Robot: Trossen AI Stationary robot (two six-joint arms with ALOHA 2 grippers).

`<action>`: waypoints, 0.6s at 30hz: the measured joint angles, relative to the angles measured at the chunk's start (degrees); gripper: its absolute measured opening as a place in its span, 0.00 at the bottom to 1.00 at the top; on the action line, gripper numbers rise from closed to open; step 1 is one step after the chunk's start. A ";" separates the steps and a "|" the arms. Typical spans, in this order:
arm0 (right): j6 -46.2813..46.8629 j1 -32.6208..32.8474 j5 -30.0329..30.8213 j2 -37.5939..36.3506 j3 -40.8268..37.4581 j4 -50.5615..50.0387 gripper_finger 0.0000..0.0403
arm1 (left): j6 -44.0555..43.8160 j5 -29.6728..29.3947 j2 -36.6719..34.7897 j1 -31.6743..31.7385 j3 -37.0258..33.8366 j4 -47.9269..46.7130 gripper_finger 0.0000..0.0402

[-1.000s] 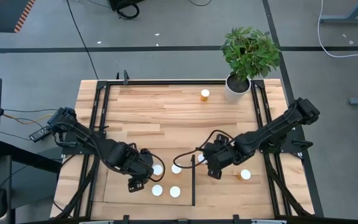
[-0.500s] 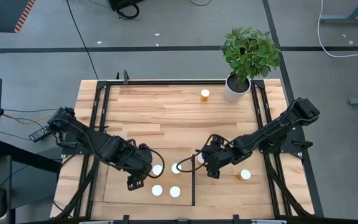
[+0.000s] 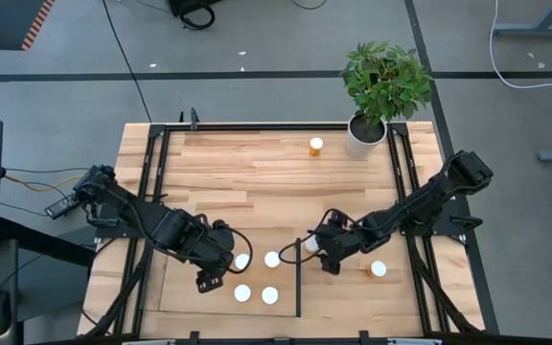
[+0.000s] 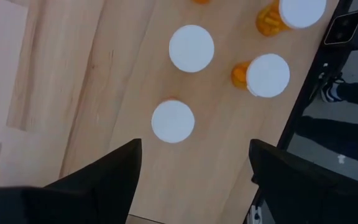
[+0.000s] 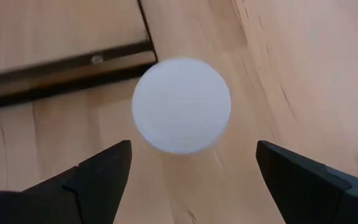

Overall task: Pick and place medicine bottles onto shelf by color
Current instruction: Align the orange pill bottle with the other orange pill bottle on the shelf

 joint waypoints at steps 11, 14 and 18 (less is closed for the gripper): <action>-1.03 0.03 4.18 0.01 -5.48 8.95 0.88 | -1.17 1.78 0.02 0.00 0.00 -0.15 0.73; -1.42 0.03 4.21 0.01 -7.61 15.55 0.88 | -1.73 2.62 0.02 -0.04 0.00 -0.16 0.73; -2.71 0.03 6.89 0.01 -9.54 20.13 0.88 | -2.70 3.04 0.02 -0.53 0.00 -0.19 0.73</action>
